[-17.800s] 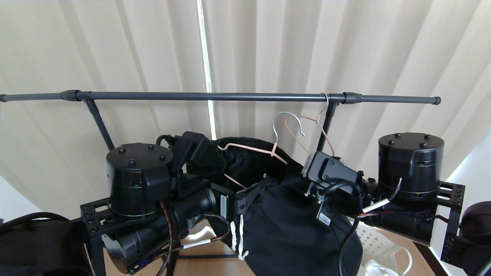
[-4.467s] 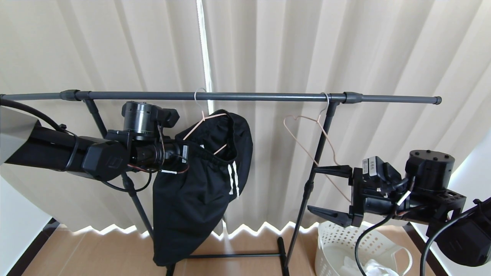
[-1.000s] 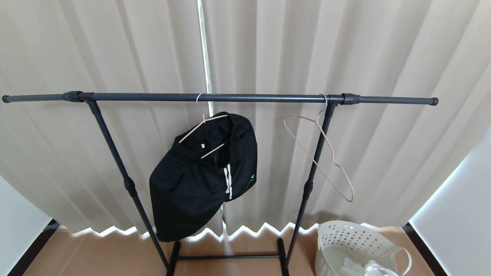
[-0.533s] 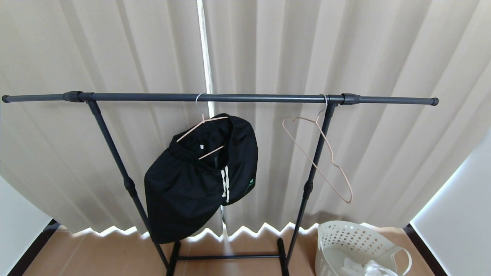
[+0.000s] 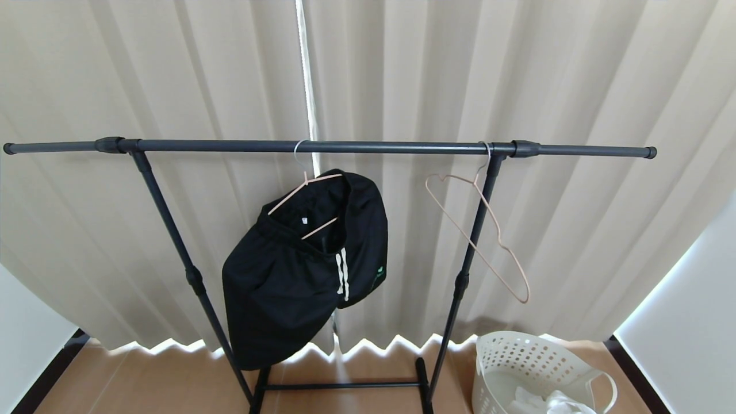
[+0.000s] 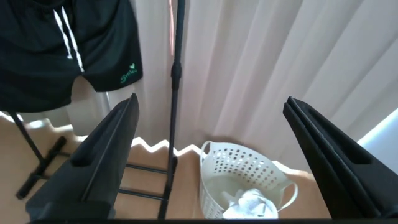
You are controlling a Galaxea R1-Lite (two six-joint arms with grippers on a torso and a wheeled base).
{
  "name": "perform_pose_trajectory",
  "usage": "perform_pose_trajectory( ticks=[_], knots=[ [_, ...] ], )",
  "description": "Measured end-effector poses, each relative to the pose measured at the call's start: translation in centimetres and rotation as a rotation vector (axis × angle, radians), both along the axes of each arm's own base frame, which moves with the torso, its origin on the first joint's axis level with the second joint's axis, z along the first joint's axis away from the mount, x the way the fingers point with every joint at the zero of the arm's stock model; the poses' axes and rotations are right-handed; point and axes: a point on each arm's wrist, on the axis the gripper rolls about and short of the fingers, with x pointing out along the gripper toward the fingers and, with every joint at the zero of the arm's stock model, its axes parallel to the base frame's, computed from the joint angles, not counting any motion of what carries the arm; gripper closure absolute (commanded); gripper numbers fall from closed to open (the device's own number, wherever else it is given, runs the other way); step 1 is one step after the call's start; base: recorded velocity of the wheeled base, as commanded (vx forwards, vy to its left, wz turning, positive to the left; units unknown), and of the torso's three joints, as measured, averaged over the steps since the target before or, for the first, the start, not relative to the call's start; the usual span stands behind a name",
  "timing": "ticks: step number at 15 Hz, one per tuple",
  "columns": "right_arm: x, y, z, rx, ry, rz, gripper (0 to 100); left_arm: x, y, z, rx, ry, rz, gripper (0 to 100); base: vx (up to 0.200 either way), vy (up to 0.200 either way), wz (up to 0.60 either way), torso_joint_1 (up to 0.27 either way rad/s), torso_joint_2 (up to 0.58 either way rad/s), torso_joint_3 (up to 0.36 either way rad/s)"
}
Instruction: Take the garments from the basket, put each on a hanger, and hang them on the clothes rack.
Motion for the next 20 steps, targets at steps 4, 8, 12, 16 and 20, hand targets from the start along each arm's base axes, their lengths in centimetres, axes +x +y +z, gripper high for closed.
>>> perform_pose_trajectory(
  ticks=[4, 8, 12, 16, 20],
  knots=[
    [-0.06, 0.21, 0.09, 0.112, 0.015, 0.094, 0, -0.05, -0.01, 0.00, -0.021, -0.006, -0.005, 0, 0.000, 0.000, 0.00, 0.000, 0.00, 0.000],
    [-0.12, 0.34, 0.15, 0.137, 0.021, 0.151, 0, -0.07, -0.03, 0.01, -0.040, -0.007, -0.017, 0, 0.000, 0.000, 0.00, 0.000, 0.00, 0.000],
    [-0.12, 0.33, 0.15, 0.170, 0.027, 0.149, 0, -0.07, -0.03, 0.02, -0.042, -0.008, -0.019, 0, 0.000, 0.000, 0.00, 0.000, 0.00, 0.000],
    [-0.11, 0.33, 0.15, 0.171, 0.028, 0.148, 0, -0.07, -0.03, 0.01, -0.041, -0.007, -0.020, 0, 0.000, 0.000, 0.00, -0.025, 0.06, 0.035],
    [-0.12, 0.33, 0.14, 0.169, 0.027, 0.147, 0, -0.07, -0.03, 0.00, -0.041, -0.006, -0.021, 0, 0.000, 0.000, 0.00, -0.148, 0.33, 0.181]
  ],
)
